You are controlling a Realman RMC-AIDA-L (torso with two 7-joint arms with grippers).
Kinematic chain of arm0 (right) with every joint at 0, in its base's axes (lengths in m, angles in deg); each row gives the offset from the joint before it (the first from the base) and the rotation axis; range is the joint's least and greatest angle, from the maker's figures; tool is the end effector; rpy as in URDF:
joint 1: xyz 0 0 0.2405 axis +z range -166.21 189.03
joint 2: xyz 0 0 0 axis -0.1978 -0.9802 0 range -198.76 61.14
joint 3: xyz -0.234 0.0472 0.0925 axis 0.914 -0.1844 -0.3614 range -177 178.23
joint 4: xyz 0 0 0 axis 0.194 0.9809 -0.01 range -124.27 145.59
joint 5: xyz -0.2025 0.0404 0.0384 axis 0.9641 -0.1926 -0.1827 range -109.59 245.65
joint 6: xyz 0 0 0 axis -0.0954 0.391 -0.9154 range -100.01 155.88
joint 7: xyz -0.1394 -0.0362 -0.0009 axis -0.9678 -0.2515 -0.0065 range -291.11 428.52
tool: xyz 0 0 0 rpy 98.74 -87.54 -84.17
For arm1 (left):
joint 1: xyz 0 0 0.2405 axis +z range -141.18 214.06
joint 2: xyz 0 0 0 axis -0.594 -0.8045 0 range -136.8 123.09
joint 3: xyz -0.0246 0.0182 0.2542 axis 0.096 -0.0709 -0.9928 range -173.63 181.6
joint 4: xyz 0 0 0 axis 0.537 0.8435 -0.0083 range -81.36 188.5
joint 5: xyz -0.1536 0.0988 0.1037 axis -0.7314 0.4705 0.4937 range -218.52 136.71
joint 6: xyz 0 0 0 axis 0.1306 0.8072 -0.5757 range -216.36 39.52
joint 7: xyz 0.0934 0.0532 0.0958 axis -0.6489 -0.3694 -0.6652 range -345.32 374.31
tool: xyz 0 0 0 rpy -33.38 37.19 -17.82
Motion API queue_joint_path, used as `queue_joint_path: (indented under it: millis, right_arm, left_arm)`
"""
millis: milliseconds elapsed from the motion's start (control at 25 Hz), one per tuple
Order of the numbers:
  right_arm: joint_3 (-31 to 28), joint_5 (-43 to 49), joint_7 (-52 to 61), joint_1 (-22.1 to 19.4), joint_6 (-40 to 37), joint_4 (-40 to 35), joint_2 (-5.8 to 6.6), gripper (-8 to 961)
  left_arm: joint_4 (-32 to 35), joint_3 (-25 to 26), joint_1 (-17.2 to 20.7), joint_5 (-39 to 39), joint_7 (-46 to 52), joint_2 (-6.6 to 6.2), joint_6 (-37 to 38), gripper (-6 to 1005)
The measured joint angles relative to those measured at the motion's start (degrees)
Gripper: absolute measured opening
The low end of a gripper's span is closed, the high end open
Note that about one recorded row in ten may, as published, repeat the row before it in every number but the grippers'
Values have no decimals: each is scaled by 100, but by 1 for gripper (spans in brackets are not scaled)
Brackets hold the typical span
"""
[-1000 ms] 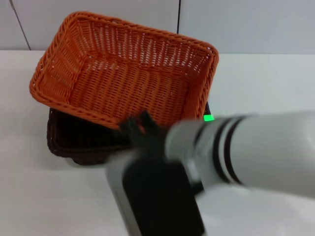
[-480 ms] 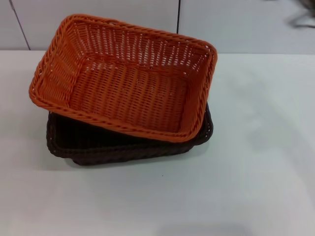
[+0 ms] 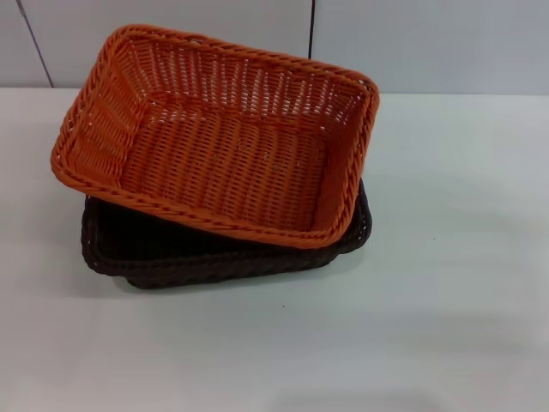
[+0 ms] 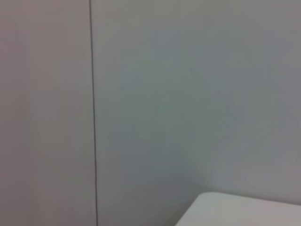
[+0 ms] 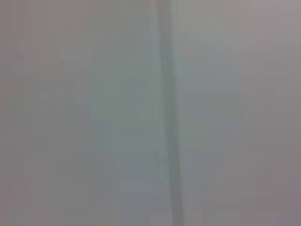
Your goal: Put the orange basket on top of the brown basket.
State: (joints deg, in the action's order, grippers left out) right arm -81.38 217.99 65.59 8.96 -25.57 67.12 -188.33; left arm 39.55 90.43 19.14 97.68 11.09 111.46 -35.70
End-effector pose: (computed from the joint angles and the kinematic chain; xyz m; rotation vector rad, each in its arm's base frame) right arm 0.3127 0.2939 0.0884 -1.1363 0.4844 0.7859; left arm -0.4225 0.2990 0.0502 -1.1238 -0.7767 -0.3734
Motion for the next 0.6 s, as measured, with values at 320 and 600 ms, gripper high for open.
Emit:
queue_joint_path:
  millis: [320,600]
  right_arm:
    - [212,-1087,50,432,-1291,-1518,10,493]
    - [430,-1125,58,701,-1972,-2251,-8,493]
  left_arm:
    - [-13,-42,76,33,10,15,261,778]
    - [-12,-67,120,64,14,25,283,778]
